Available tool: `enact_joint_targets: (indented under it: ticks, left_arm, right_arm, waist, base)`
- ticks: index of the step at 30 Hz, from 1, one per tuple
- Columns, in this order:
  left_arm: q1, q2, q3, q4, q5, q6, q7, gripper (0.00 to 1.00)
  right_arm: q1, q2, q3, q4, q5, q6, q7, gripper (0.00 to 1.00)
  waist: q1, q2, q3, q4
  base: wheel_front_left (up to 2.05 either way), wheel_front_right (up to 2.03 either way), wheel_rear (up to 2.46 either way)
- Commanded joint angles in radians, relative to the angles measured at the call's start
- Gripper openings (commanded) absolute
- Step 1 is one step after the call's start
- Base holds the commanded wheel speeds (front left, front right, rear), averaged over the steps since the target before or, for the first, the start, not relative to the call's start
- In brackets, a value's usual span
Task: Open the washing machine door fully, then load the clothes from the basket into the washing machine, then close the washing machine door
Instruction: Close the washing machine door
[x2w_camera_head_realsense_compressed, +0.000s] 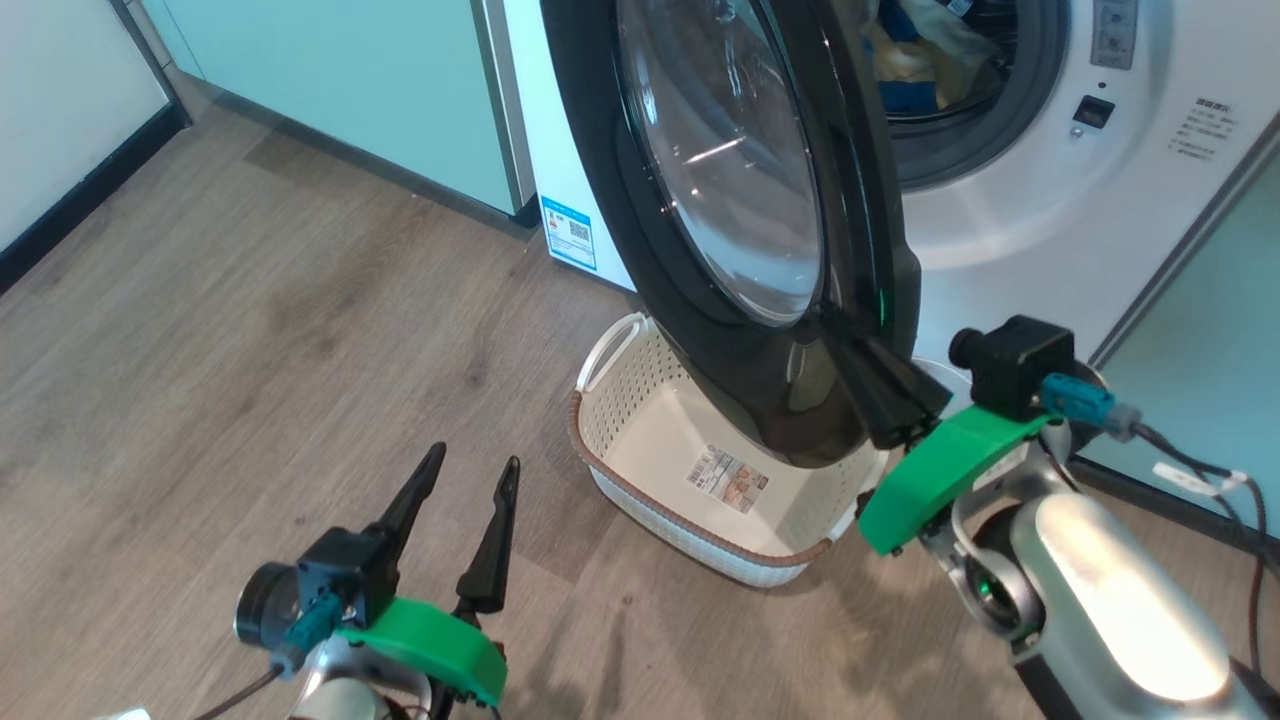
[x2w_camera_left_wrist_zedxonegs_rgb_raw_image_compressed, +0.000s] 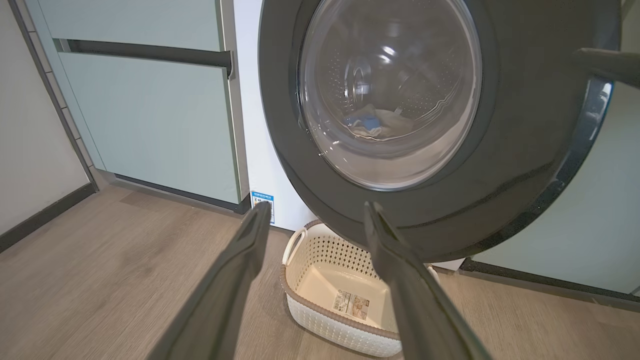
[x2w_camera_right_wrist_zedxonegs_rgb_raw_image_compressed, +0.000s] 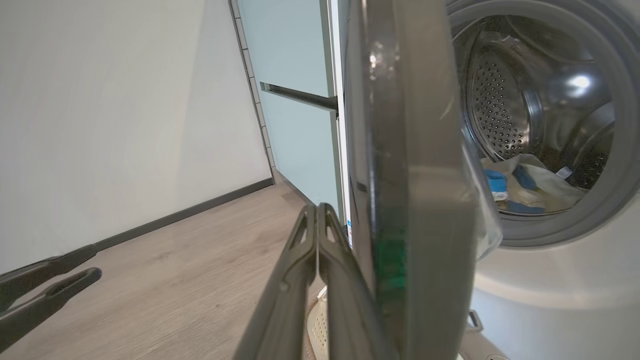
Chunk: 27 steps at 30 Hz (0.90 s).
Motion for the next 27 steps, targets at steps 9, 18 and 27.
enact_joint_targets:
  ticks: [9, 18, 27]
  left_arm:
    - [-0.062, 0.0, 0.04, -0.023, 0.01, -0.005, -0.01, 1.0]
    - [-0.067, -0.009, 0.048, -0.034, 0.019, -0.009, -0.011, 1.0]
    - [-0.084, -0.032, 0.059, -0.043, 0.034, -0.021, -0.011, 1.0]
  right_arm:
    - [-0.076, 0.01, -0.02, 0.035, 0.014, -0.003, -0.037, 0.0]
    - [-0.106, 0.0, -0.056, 0.061, 0.012, -0.003, -0.043, 0.0]
    - [-0.148, -0.028, -0.142, 0.071, -0.014, -0.003, -0.035, 0.0]
  waist:
    - [0.0, 0.0, 0.008, -0.001]
    - [0.0, 0.0, 0.032, -0.012]
    - [0.0, 0.0, 0.074, -0.02]
  base:
    - [0.0, 0.0, 0.0]
    - [0.0, 0.0, 0.0]
    - [0.0, 0.0, 0.0]
